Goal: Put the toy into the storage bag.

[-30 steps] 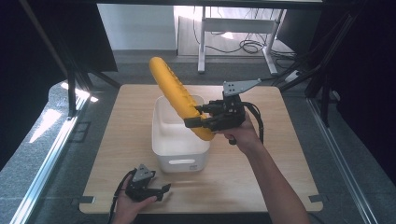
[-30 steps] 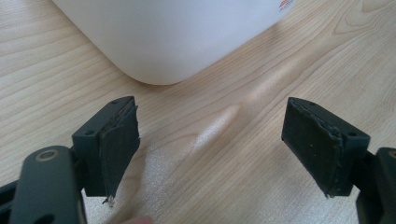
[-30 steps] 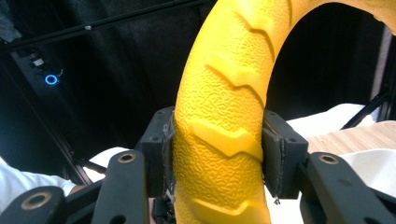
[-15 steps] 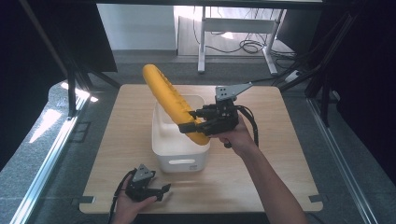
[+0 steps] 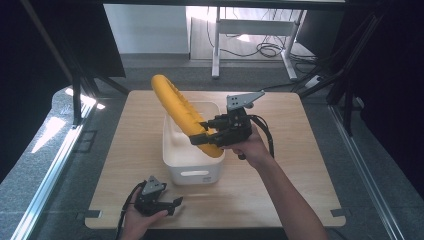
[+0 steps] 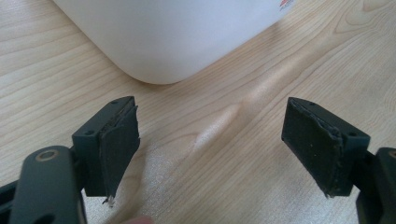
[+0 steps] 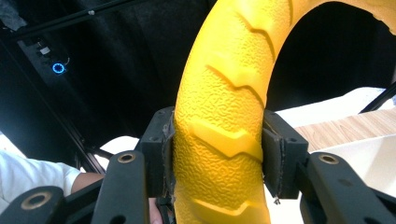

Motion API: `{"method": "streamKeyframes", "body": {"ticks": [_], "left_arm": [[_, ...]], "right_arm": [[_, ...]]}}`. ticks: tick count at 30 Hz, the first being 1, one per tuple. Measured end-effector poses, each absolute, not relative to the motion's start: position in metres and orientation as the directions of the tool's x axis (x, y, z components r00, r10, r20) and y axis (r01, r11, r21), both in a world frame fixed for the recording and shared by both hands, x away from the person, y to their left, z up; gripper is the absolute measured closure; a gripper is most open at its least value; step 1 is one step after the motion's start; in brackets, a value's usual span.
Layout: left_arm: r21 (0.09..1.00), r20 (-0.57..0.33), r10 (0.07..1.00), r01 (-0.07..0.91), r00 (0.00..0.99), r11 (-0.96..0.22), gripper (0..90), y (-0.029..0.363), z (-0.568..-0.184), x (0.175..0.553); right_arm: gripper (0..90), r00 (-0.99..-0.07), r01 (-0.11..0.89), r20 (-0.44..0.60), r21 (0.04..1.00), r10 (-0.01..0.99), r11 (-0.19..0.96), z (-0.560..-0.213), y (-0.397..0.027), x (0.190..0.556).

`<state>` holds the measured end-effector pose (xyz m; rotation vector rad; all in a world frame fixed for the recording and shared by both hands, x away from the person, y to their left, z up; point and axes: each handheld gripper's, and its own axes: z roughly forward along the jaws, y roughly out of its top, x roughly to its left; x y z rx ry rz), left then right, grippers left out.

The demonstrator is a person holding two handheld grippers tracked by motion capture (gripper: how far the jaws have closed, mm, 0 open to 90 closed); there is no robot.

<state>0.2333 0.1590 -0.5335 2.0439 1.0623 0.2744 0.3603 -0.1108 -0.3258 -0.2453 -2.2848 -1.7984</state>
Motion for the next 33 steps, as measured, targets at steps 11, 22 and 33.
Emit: {"method": "streamKeyframes", "body": {"ticks": [11, 22, 33], "left_arm": [[0.736, -0.159, 0.765, 0.591, 0.625, -0.33, 19.1, 0.159, -0.534, 0.233], [0.736, -0.16, 0.765, 0.591, 0.624, -0.328, 19.1, 0.159, -0.534, 0.234], [0.737, -0.16, 0.764, 0.591, 0.625, -0.329, 19.1, 0.159, -0.534, 0.234]], "right_arm": [[51.7, -0.955, 0.286, 0.297, 0.923, -0.002, 0.258, -0.337, -0.108, 0.366], [51.7, -0.95, 0.302, 0.313, 0.915, 0.002, 0.268, -0.346, -0.105, 0.37], [51.4, -0.943, 0.319, 0.332, 0.903, 0.002, 0.286, -0.358, -0.105, 0.374]]}}
